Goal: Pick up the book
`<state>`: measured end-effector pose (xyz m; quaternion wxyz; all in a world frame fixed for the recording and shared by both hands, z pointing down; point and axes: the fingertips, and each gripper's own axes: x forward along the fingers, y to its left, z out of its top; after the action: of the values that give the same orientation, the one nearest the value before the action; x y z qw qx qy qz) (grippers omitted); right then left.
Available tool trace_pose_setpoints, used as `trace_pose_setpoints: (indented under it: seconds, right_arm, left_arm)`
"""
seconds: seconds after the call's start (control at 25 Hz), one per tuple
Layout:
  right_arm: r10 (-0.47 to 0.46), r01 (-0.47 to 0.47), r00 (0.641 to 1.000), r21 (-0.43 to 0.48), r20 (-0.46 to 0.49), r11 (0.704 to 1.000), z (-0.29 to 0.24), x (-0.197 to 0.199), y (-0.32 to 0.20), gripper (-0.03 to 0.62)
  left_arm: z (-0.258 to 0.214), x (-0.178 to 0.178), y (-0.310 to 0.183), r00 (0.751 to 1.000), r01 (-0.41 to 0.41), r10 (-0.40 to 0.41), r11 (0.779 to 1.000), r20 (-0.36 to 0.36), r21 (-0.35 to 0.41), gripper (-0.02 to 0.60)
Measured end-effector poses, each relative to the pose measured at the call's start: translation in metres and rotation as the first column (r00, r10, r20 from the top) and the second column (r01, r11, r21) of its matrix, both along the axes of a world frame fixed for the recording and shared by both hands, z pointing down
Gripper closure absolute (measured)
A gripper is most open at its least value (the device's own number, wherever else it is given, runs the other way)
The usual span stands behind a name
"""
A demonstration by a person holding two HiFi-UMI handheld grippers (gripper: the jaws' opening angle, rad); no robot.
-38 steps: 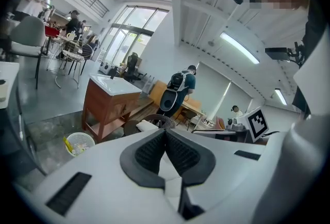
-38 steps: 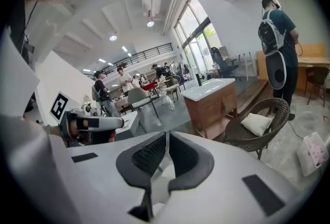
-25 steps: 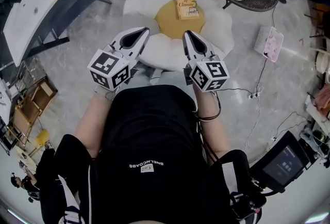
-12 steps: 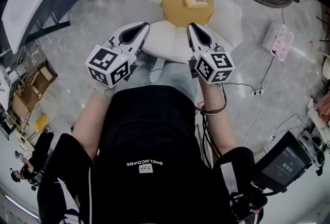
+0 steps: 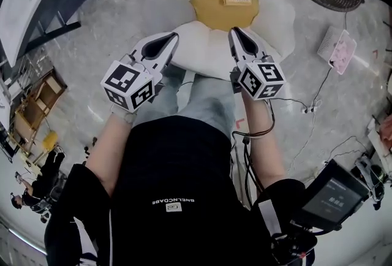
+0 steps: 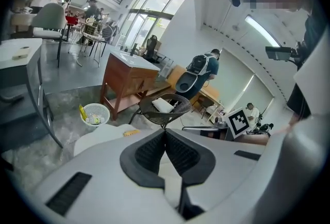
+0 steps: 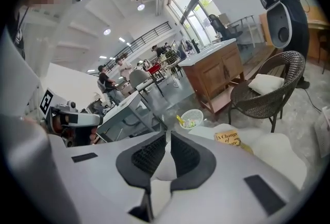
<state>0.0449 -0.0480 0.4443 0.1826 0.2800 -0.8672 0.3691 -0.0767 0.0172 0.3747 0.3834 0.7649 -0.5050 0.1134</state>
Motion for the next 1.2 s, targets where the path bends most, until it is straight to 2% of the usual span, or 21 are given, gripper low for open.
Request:
trace_pose_setpoints:
  seconds: [0.36, 0.6, 0.8, 1.2]
  right_arm:
    - [-0.012, 0.011, 1.0, -0.034, -0.013, 0.999, 0.027, 0.005, -0.003, 0.568]
    - [-0.001, 0.001, 1.0, -0.079, -0.002, 0.997, 0.085, -0.008, -0.008, 0.568]
    - [0.016, -0.013, 1.0, -0.114, 0.021, 0.993, 0.114, -0.012, -0.006, 0.568]
    - [0.036, -0.033, 0.999, -0.152, 0.019, 0.988, 0.197, -0.014, -0.019, 0.568]
  left_arm:
    - [0.02, -0.005, 0.007, 0.999, 0.035, -0.035, 0.998, 0.001, -0.043, 0.568]
    - [0.075, -0.015, 0.003, 0.999, 0.043, -0.043, 0.996, -0.008, -0.072, 0.568]
    - [0.108, -0.017, 0.009, 0.998, 0.059, -0.062, 0.994, -0.028, -0.096, 0.568]
    - [0.187, -0.028, 0.017, 0.995, 0.095, -0.1, 0.985, -0.03, -0.142, 0.568]
